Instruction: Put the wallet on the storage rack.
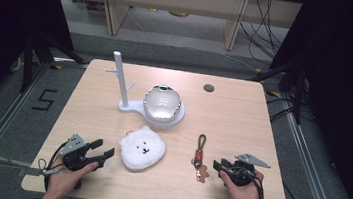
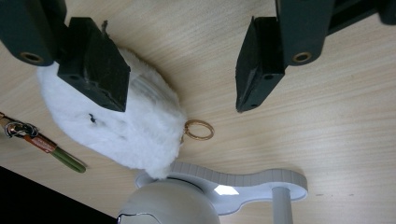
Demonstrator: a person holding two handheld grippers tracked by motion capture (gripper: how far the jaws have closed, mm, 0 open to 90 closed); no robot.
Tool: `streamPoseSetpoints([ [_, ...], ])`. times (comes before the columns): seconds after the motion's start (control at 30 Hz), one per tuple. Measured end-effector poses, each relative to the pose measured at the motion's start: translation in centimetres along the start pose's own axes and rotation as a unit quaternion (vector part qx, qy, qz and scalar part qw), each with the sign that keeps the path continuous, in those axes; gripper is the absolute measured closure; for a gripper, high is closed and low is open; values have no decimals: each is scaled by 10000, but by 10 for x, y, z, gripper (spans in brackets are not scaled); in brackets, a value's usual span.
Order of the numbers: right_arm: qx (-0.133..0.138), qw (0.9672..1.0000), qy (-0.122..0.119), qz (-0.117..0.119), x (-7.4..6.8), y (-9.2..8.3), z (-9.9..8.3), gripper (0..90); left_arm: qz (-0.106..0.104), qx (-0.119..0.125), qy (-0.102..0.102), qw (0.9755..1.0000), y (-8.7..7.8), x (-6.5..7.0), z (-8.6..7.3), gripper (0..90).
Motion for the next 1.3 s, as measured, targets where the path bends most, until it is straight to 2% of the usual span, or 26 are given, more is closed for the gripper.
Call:
streamPoseSetpoints([
  [0.13,-10,10000,38,-40,2,0,0,624,21,-97,-96,9999,-1,0,4,358],
  [0.17,-93,9995,271,-124,0,-3,-1,624,22,-90,-113,9999,-2,1,10,359],
  [0.2,-115,9996,229,-148,0,-3,-1,623,20,-160,-107,9998,-3,1,13,358],
  [0.23,-177,9997,-24,-184,4,-4,0,620,-11,-225,-92,9997,-3,2,15,357],
  [0.37,-347,9993,-29,-169,3,-2,1,618,-46,-378,-57,9993,-4,5,21,360],
  [0.47,-384,9989,-68,-251,3,-1,2,615,-118,-770,106,9969,-2,8,31,356],
  [0.5,-481,9984,-81,-277,1,-2,4,615,-216,-971,225,9948,2,9,36,352],
  [0.53,-481,9984,-81,-277,1,-2,4,615,-216,-971,225,9948,2,9,36,352],
  [0.57,-518,9982,-142,-256,-1,-2,5,615,-237,-1220,445,9913,6,9,43,348],
  [0.6,-518,9982,-142,-256,-1,-2,5,615,-237,-1220,445,9913,6,9,43,344],
  [0.63,-508,9984,-86,-240,-2,-2,5,615,-249,-1417,593,9878,9,8,45,344],
  [0.67,-504,9983,-149,-266,-1,-2,6,615,-248,-1490,664,9863,13,9,48,346],
  [0.73,-485,9986,-97,-167,-3,-3,5,615,-271,-1666,718,9830,17,11,51,348],
  [0.77,-490,9986,-100,-184,-2,-4,5,612,-307,-1792,790,9802,22,12,52,349],
  [0.8,-490,9986,-100,-184,-2,-4,5,612,-307,-1792,790,9802,22,12,52,350],
  [0.83,-508,9986,-45,-146,-2,-4,4,607,-317,-1947,858,9766,27,15,55,351],
  [0.87,-508,9986,-45,-146,-2,-4,4,607,-317,-1947,858,9766,27,15,55,352],
  [0.9,-521,9985,-49,-139,-2,-4,4,606,-330,-2088,959,9727,31,16,56,352],
  [0.97,-539,9984,-51,-171,-1,-3,4,600,-376,-2176,1011,9701,38,18,56,361],
  [1.07,-538,9985,-72,-122,-2,-2,5,598,-413,-2460,1140,9617,46,19,55,377],
  [1.1,-553,9983,-63,-143,-2,-2,5,597,-476,-2586,1121,9583,51,19,55,379],
  [1.13,-557,9983,-63,-146,-2,-2,4,593,-544,-2626,1062,9575,53,20,55,386],
  [1.17,-523,9986,-58,-104,-3,-2,4,588,-681,-2772,964,9536,59,21,55,399],
  [1.2,-523,9986,-58,-104,-3,-2,4,588,-681,-2772,964,9536,59,21,55,404],
  [1.27,-525,9986,-4,-69,-3,-2,4,586,-642,-2948,1258,9451,64,18,54,411],
  [1.3,-506,9987,7,-44,-3,-2,4,585,-666,-3025,1231,9428,69,20,53,418],
])
Point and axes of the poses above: each handheld gripper's, and its own axes: y roughly forward along the jaws, z roughly out of its top, x roughly to its right, the point moved 5 cm from there along y, roughly forward along the jaws, and after that the axes turned 14 degrees about z, right-handed, at the moved point
